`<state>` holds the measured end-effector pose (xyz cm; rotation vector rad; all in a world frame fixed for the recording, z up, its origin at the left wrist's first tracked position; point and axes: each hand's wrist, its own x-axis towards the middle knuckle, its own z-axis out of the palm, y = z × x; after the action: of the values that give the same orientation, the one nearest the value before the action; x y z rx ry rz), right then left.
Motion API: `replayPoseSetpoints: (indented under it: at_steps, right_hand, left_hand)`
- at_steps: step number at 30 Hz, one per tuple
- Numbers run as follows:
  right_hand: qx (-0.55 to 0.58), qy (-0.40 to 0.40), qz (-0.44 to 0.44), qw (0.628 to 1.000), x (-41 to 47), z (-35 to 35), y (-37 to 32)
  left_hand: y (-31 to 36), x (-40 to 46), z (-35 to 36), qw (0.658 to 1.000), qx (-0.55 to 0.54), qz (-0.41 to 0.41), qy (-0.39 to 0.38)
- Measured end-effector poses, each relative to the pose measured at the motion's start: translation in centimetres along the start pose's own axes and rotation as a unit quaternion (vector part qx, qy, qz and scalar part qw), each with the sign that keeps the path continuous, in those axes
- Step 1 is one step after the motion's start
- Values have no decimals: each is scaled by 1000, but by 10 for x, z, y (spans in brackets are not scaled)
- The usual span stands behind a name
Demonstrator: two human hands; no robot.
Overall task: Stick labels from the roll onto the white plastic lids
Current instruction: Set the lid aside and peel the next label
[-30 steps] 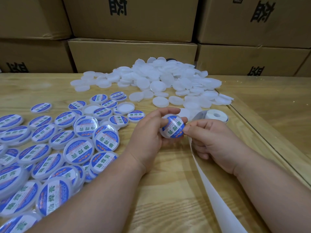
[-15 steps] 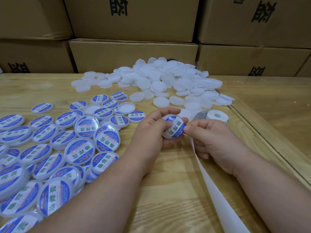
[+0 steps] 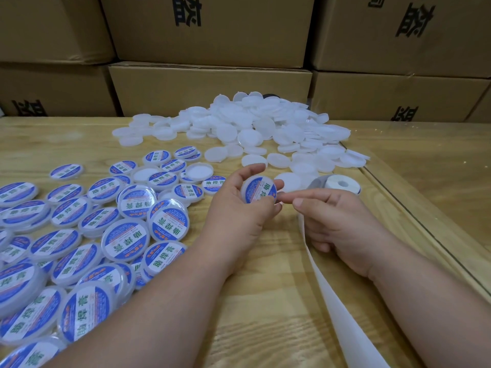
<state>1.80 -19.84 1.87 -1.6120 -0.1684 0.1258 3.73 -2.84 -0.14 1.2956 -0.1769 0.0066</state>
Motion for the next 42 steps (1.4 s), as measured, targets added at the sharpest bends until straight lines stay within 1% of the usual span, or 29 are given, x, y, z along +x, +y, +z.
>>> replayPoseSetpoints:
  at_steps: [2,4,9,12,15,17,19,22,24,26,31,32,33,35,36,37,38,39,40,41,42]
  right_hand:
    - [19,19,-15,1000,0,0,0]
    - [43,56,-23,997,1,-1,0]
    - [72,131,-49,988,4,-4,1]
    - [83,150,-56,984,4,-5,1]
    - [78,150,-60,984,4,-6,2]
    - [76,149,-57,984,4,-5,3]
    - [74,148,-56,985,5,-6,3]
    - [73,148,-59,984,5,-6,4]
    - [75,147,-58,985,5,-6,4]
    - [76,149,-57,984,6,-6,5]
    - [77,164,-64,981,5,-5,2]
    - [75,168,-64,981,5,-5,1]
    - [72,175,-64,980,4,-5,2]
    - [61,193,-63,977,4,-4,2]
    - [45,204,-62,976,4,-4,2]
    - [22,214,-62,975,4,-4,2]
    - [-2,220,-64,973,4,-4,2]
    - [-20,221,-65,973,4,-5,3]
    - [-31,217,-66,973,5,-6,4]
    - [-42,213,-65,974,5,-7,5]
    - [-61,209,-64,974,6,-7,6]
  left_hand:
    - [3,-1,0,999,-34,-9,11]
    - [8,-2,1,998,-47,-17,27]
    - [10,-2,2,999,-1,-1,45]
    - [6,0,3,998,18,-3,54]
    - [3,2,1,998,14,1,64]
    - [3,4,1,996,-14,-3,88]
    - [5,7,1,987,-61,-9,148]
    - [10,11,-1,952,-152,-22,265]
    - [13,13,-3,927,-213,-30,306]
    - [14,14,-4,916,-244,-30,319]
    - [11,14,-7,922,-235,-20,306]
    - [9,14,-7,929,-219,-15,298]
    - [9,12,-5,942,-178,-2,284]
    - [6,7,0,971,-20,44,233]
    - [5,3,4,976,77,70,192]
    - [2,-2,8,970,176,91,142]
    - [-1,-5,11,948,287,105,91]
    - [-5,-8,14,905,406,117,45]
    - [-9,-11,16,850,513,123,11]
    - [-11,-12,18,802,585,118,-10]
    - [-11,-13,19,772,626,103,-22]
